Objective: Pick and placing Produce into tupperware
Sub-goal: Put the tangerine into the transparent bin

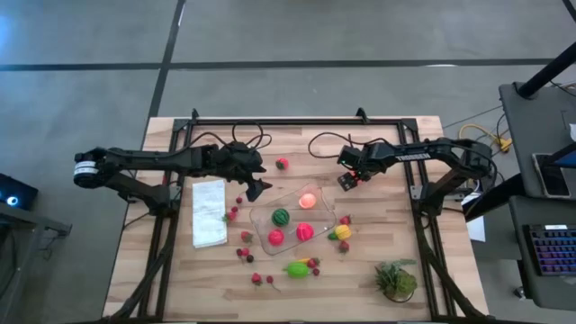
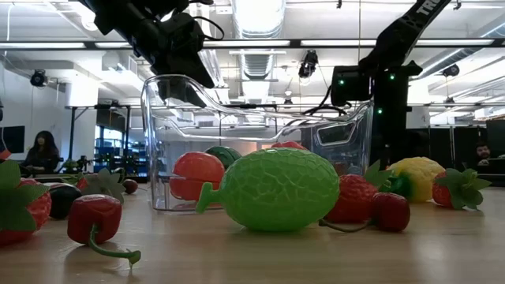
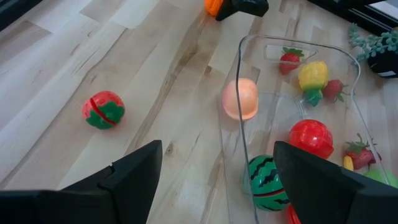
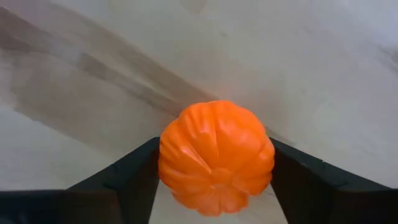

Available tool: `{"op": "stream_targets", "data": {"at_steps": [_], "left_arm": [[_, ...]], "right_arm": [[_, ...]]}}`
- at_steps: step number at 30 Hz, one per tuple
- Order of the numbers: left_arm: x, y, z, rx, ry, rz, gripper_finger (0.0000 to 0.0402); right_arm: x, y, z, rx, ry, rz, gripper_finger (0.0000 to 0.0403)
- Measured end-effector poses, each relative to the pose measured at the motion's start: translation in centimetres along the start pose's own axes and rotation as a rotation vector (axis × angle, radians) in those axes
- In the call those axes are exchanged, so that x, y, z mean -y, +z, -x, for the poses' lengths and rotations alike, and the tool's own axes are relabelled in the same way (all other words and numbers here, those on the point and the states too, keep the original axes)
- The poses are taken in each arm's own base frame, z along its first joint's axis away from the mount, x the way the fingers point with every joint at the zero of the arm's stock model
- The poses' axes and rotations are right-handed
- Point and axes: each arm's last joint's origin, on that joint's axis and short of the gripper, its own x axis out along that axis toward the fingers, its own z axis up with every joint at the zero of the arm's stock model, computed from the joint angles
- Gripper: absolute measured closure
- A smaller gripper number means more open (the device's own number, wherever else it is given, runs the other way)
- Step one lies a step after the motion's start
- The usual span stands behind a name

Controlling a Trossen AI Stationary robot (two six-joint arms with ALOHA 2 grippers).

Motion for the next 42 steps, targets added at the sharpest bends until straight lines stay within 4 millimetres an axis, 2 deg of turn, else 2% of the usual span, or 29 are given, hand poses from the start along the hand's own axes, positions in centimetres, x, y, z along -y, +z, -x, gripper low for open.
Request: {"op": "stream_targets", "data": {"at_steps": [4,10,13,18,22,27,33,38,42], "left_arm": [[0.0,0.0,0.0,0.0,0.0,0.0,0.011],[0.0,0.0,0.0,0.003,-0.002,0.0,0.011],[0.0,0.0,0.0,-0.001,-0.001,-0.004,0.011],[0.0,-0.1,0.1,-0.005,0.0,0.035,0.011],[-0.2,-0.9,0.8,-0.112,0.035,0.108,0.011],[0.2,-2.3,3.6,-0.164,0.058,0.181,0.011],[0.7,-2.5,6.7,0.001,0.111,0.195,0.011],[0.5,-2.8,7.7,0.033,0.118,0.148,0.011],[0.3,-3.7,7.5,0.008,0.095,0.145,0.011]], "right_arm": [[0.0,-0.1,0.2,-0.01,0.024,0.004,0.0169],[-0.2,-0.3,2.0,0.013,0.121,0.015,0.0155],[-0.4,-0.4,4.6,0.085,0.21,0.024,0.0148],[-0.3,-0.5,10.2,0.273,0.362,0.054,0.0157],[-0.9,-1.0,13.4,0.355,0.474,0.22,0.016],[-3.6,-1.8,15.4,0.395,0.555,0.411,0.015],[-8.1,-2.0,14.3,0.304,0.539,0.51,0.0151],[-12.6,-1.4,14.4,0.273,0.551,0.534,0.0151],[-14.9,-1.7,14.1,0.196,0.476,0.57,0.015]]}}
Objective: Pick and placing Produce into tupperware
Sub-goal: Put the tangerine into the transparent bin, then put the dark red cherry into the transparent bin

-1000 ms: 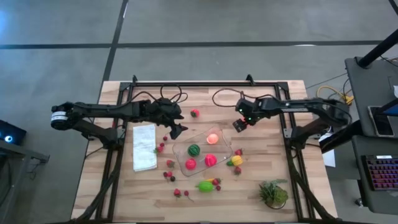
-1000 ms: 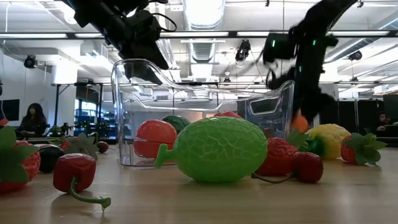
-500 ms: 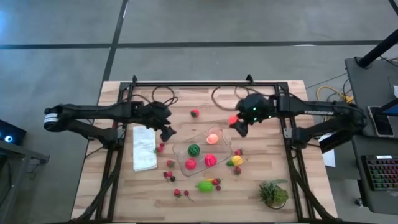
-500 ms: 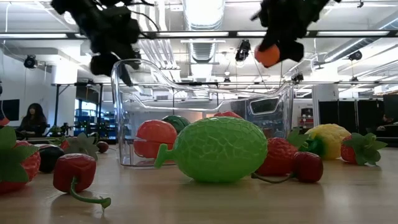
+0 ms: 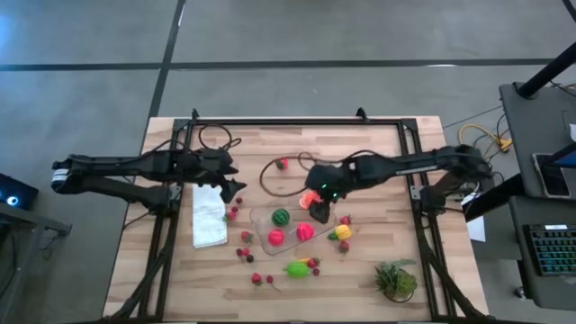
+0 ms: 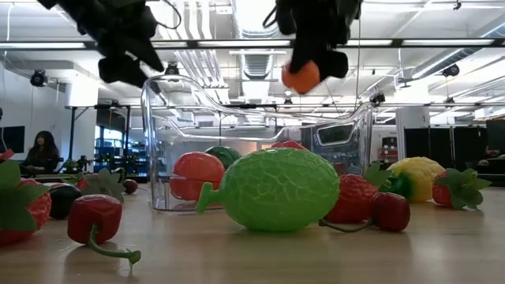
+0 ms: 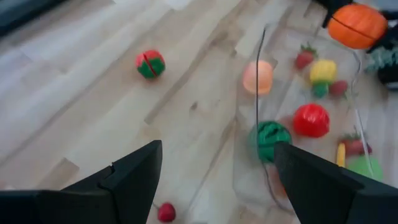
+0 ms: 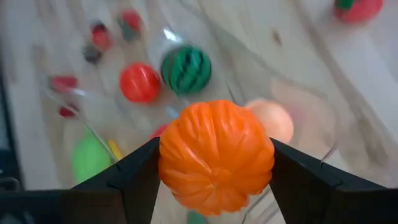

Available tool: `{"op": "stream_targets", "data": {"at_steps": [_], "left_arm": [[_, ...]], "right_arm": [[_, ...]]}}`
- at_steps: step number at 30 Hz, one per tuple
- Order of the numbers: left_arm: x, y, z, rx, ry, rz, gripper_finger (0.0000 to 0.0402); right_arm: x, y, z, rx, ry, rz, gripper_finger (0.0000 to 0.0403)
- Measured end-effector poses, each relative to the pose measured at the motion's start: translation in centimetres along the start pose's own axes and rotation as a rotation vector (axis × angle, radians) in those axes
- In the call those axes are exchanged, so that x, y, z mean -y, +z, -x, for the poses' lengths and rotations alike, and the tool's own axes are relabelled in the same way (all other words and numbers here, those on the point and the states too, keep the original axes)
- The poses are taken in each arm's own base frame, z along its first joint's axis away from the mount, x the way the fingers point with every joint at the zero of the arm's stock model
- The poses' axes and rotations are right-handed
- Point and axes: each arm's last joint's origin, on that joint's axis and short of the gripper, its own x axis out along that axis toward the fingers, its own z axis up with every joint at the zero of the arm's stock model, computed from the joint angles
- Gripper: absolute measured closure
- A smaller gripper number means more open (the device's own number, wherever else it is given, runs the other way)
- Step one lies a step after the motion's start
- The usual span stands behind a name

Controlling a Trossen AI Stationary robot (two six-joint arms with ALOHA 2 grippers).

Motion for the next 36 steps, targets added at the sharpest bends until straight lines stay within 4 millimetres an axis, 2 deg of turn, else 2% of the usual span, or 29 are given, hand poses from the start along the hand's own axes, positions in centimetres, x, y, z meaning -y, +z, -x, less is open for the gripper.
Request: {"op": "stream_targets", "data": {"at_steps": [5,11,14,18,22,26,31,34,36], "left_arm": [[-0.5,-1.6,-0.7,-0.072,-0.039,-0.011,0.011],[-1.0,-2.7,-1.2,-0.095,-0.034,-0.095,0.011],[-1.0,-2.6,-1.2,-0.091,-0.039,-0.123,0.011],[-1.0,-2.6,-1.1,-0.087,-0.045,-0.151,0.011],[-1.1,-2.7,-1.0,-0.091,-0.047,-0.203,0.011],[-1.2,-3.6,-1.1,-0.161,-0.131,-0.349,0.011],[-2.4,-6.1,-2.7,-0.211,-0.126,-0.518,0.011],[-2.7,-6.9,-3.6,-0.19,-0.132,-0.517,0.011],[-2.8,-7.3,-4.1,-0.209,-0.126,-0.451,0.011]], "right_arm": [[-1.6,-0.8,-2.3,-0.106,-0.095,-0.111,0.0141],[-3.5,-1.0,-3.2,-0.047,-0.229,-0.268,0.0086],[-3.8,-1.1,-2.1,-0.055,-0.308,-0.334,0.0056],[-4.4,-2.2,0.9,-0.05,-0.427,-0.393,0.0038],[-5.2,-3.8,4.2,0.064,-0.492,-0.467,0.0038],[-6.2,-4.7,6.0,0.203,-0.472,-0.537,0.0038],[-6.8,-5.4,6.5,0.256,-0.462,-0.544,0.0037],[-6.9,-5.4,6.3,0.248,-0.471,-0.526,0.0037],[-7.0,-5.5,6.2,0.245,-0.472,-0.516,0.0037]]}}
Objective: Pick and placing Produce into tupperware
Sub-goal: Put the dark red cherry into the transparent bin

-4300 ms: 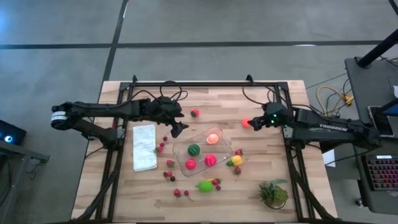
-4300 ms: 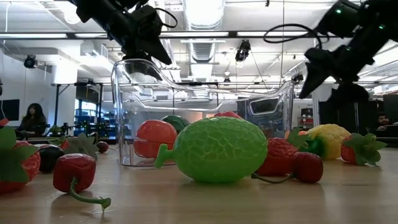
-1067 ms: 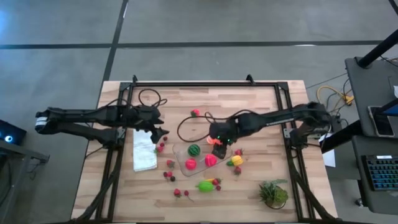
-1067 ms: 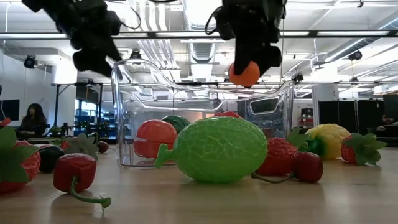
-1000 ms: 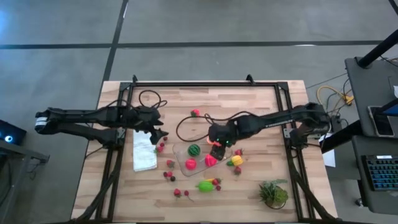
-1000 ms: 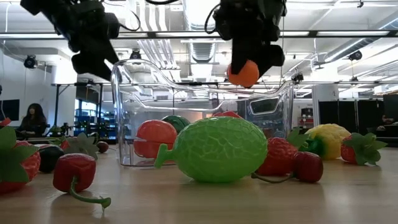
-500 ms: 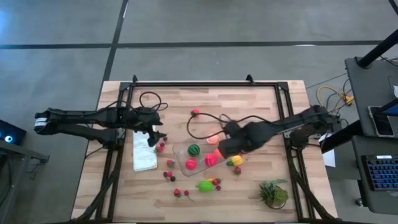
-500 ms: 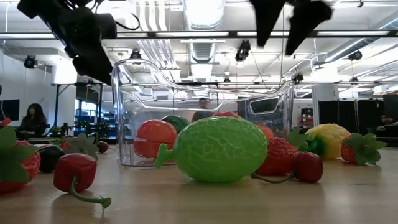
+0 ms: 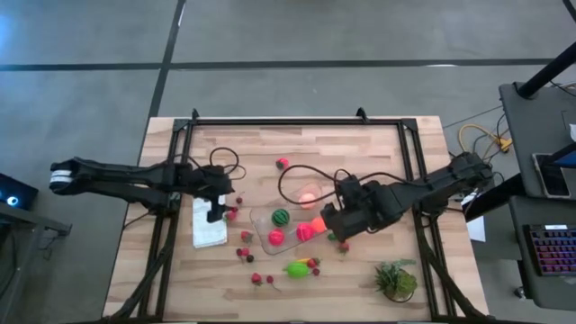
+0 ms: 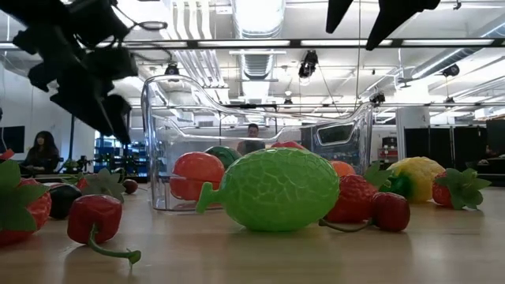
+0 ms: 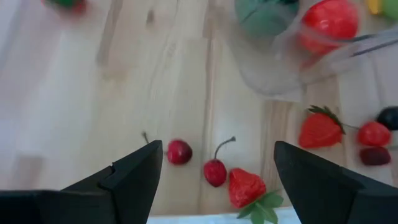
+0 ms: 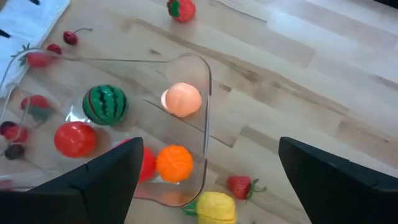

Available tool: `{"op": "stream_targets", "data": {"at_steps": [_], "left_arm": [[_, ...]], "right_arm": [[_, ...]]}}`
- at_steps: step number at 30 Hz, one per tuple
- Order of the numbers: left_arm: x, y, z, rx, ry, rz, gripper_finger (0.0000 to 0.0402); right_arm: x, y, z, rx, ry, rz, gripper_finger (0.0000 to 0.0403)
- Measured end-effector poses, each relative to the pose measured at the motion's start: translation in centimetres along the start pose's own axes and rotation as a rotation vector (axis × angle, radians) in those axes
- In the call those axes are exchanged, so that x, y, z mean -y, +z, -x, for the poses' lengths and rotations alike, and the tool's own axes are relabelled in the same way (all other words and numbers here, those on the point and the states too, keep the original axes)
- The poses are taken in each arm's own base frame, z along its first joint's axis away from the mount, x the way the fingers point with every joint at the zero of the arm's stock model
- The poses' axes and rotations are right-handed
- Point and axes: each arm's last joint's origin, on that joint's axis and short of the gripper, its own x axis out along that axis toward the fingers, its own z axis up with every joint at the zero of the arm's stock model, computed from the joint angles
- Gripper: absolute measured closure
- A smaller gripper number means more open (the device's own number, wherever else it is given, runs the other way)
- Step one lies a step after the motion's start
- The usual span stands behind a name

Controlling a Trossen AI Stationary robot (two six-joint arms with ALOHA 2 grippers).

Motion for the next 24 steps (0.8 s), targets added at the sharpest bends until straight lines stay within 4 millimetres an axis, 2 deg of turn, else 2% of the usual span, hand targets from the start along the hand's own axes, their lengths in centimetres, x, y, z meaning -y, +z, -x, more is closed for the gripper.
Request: {"op": "stream_targets", "data": {"at_steps": [6,10,17,24], "left_arm": [[-0.2,-0.3,-1.1,-0.049,0.052,0.245,0.011],[-0.5,-0.2,-2.3,-0.071,0.151,0.265,0.011],[-0.6,-0.4,-5.2,-0.216,0.187,0.399,0.011],[-0.6,1.1,-6.7,-0.227,0.196,0.412,0.011]], "right_arm": [[0.5,0.0,-0.1,0.049,-0.055,0.023,0.0037],[1.0,0.0,-0.3,0.069,-0.094,0.05,0.0037],[1.7,0.4,-0.8,0.08,-0.162,0.067,0.0037],[2.1,0.8,-1.0,0.077,-0.201,0.096,0.0037]]}}
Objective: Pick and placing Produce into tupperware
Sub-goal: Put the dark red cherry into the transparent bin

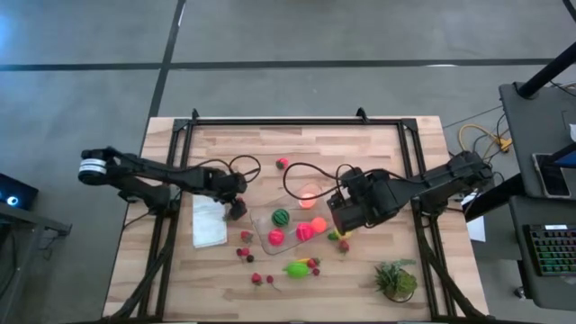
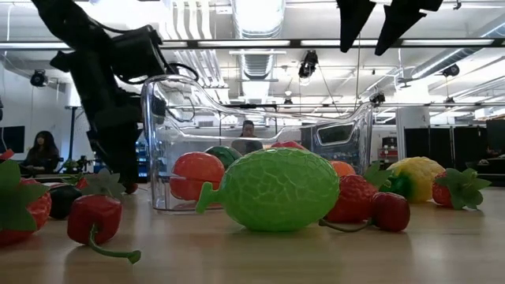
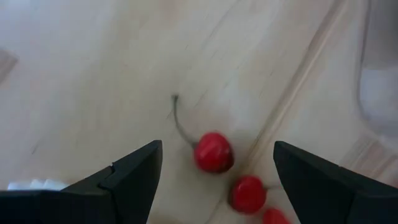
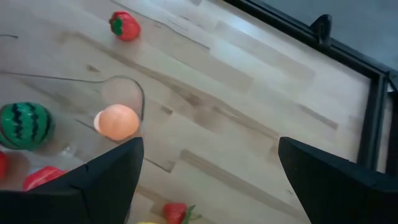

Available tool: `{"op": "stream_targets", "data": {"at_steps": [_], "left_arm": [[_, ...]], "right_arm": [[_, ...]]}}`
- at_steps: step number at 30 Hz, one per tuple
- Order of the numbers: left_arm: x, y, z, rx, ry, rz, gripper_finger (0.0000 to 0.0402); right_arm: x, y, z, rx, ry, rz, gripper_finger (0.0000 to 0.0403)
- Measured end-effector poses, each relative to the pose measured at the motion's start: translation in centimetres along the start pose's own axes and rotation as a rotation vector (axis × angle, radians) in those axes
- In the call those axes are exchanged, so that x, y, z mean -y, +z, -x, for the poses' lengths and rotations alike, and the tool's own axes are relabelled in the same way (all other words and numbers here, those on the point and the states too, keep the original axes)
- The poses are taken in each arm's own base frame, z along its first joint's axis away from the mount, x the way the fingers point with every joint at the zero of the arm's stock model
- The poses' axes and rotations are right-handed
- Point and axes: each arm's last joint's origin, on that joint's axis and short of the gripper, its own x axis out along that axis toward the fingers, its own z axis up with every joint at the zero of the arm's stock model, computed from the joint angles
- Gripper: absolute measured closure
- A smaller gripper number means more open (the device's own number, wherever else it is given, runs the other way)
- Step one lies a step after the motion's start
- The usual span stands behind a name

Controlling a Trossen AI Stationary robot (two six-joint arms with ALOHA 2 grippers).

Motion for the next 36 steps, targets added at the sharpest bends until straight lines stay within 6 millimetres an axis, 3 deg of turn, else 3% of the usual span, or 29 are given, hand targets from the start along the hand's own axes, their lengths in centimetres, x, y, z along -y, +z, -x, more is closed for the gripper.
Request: {"op": "stream_targets", "data": {"at_steps": [6,14,22,28,36], "left_arm": [[0.2,0.3,-0.4,0.007,-0.003,0.016,0.011],[0.2,0.3,-0.4,0.002,0.001,0.073,0.011],[0.1,0.1,-0.4,-0.006,0.006,0.11,0.0155],[0.0,0.1,-0.5,-0.007,0.01,0.111,0.0206],[-0.4,-0.5,-0.8,-0.035,0.081,0.102,0.0238]], "right_arm": [[1.3,1.0,0.5,0.001,0.014,-0.128,0.0037],[5.5,3.1,3.0,0.072,0.119,-0.363,0.0037],[8.5,4.0,4.7,0.191,0.163,-0.271,0.0037],[9.9,4.6,4.9,0.236,0.14,-0.283,0.0037],[11.4,5.4,4.9,0.281,0.111,-0.322,0.0037]]}}
